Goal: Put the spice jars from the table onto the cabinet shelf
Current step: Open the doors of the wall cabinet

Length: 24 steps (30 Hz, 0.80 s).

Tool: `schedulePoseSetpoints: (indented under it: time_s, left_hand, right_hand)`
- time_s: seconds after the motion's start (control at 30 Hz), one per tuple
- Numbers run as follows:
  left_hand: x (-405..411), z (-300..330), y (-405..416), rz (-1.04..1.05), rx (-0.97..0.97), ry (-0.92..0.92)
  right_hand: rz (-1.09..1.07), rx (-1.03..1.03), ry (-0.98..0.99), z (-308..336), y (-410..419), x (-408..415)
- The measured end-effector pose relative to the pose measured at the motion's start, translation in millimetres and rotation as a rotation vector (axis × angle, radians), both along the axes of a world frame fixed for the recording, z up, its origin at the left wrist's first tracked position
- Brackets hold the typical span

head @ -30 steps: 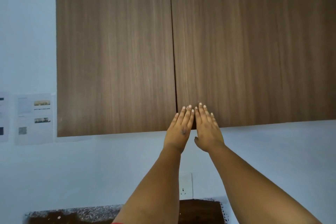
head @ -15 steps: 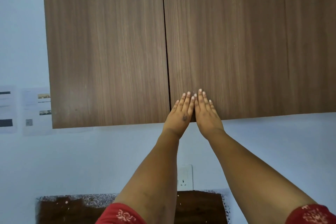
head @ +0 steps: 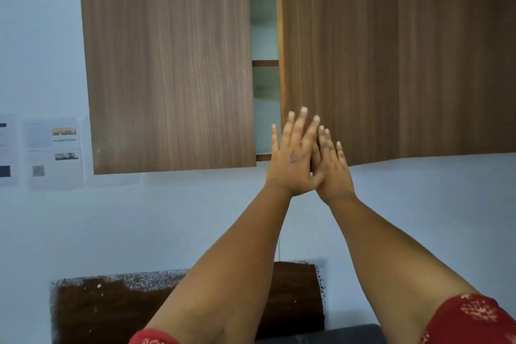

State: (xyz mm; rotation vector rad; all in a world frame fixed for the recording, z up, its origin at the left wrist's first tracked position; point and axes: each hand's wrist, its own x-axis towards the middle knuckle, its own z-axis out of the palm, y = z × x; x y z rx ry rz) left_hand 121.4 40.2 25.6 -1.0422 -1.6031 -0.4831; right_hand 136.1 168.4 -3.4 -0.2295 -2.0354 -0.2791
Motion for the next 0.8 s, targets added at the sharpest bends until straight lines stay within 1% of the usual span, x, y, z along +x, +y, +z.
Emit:
schedulePoseSetpoints:
  time_s: [0.03,0.07,0.1,0.13,0.17,0.2,0.27,0.37,0.47,0.53,0.63,0.67,0.7,0.8]
  left_hand:
    - [13.8,2.9,0.0,-0.062,0.136,-0.121]
    - [25.8,8.3,-0.1,-0.153,0.255,-0.321]
    - [36.8,16.6,-0.7,-0.286,0.330,-0.581]
    - [48.3,25.3,-2.0,-0.439,0.376,-0.846]
    - [56.4,31.5,-2.7,-0.557,0.395,-1.050]
    - [62.2,35.5,-5.2,-0.597,0.397,-1.156]
    - [70.1,33.3,-12.5,-0.538,0.391,-1.138]
    - [80.3,28.2,-17.1,-0.517,0.433,-1.130]
    - [96.2,31.1,-9.0,-0.519,0.419,-1.105]
    - [109.1,31.4,0.6,-0.511,0.400,-1.064]
    - [128.3,27.1,16.5,-0.552,0.389,-1.044]
    - [133.9,25.9,21.7,-0.577,0.387,-1.045]
    - [137.9,26.1,25.1,-0.599,0.377,-1.041]
    - [152.8,26.9,38.3,-0.649,0.334,-1.027]
  right_hand:
    - [0.007,-0.037,0.014,-1.5,0.4,9.0]
    - [0.007,-0.071,0.016,-2.3,0.4,19.7]
    - [-0.007,-0.094,0.012,-2.6,0.1,31.5]
    - [-0.032,-0.108,0.006,-2.1,-0.9,44.0]
    - [-0.058,-0.121,-0.001,-1.9,-1.8,56.4]
    - [-0.066,-0.141,0.001,-0.7,-3.0,66.6]
    - [-0.038,-0.218,0.034,2.9,-8.2,85.6]
    - [0.096,-0.386,0.106,14.8,-16.3,109.7]
    - [0.216,-0.525,0.095,28.8,-21.7,126.4]
    - [0.319,-0.708,0.113,37.0,-27.1,133.4]
    - [0.438,-0.984,0.275,39.0,-27.8,139.7]
    - [0.452,-1.024,0.319,36.7,-24.4,143.4]
    - [0.451,-1.021,0.342,34.0,-21.6,146.6]
    - [0.429,-0.919,0.362,26.0,-7.8,164.7]
